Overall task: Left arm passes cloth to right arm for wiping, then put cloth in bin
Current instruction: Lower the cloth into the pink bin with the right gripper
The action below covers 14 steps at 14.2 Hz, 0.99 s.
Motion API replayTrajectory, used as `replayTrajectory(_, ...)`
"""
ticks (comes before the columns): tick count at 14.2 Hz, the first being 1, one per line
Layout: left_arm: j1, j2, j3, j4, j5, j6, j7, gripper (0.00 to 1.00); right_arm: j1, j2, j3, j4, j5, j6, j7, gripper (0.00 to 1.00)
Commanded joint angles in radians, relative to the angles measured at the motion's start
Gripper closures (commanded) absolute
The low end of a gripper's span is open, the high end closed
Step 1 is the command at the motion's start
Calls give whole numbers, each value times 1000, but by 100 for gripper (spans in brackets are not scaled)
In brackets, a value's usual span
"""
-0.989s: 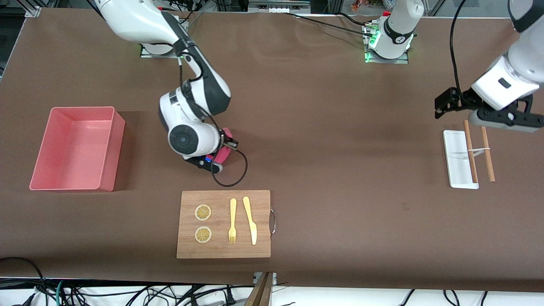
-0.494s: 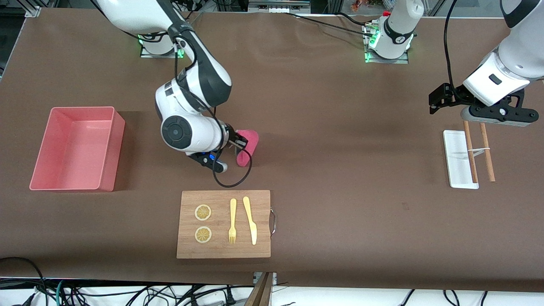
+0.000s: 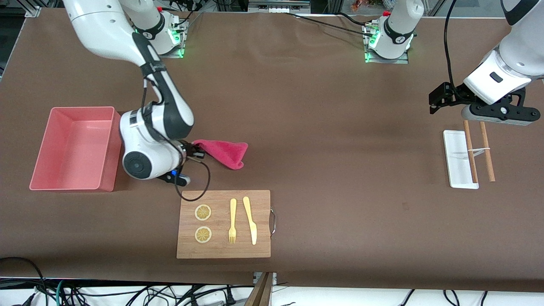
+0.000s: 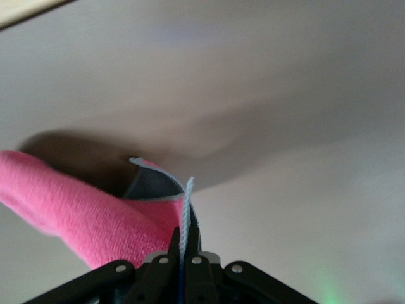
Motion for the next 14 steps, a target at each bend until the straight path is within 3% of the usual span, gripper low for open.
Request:
replayTrajectory(1,-10,0,2,16,11,-23,-19,0,-33,-28,-33,-22,-55,-63,-130,100)
replayTrajectory(6,-6,0,4,16,8,-39,-15,0,-36,-42,-249,-17,-63,-181,-469,100)
replayTrajectory(9,-7,0,2,16,8,-39,-18,0,-34,-82,-283,12,-92,-246,-501,100)
replayTrajectory(12,-7,0,2,16,8,-39,-19,0,-39,-111,-298,131,-124,-382,-507,100)
replayTrajectory(14,-7,0,2,16,8,-40,-21,0,-39,-131,-345,230,-123,-503,-525,100)
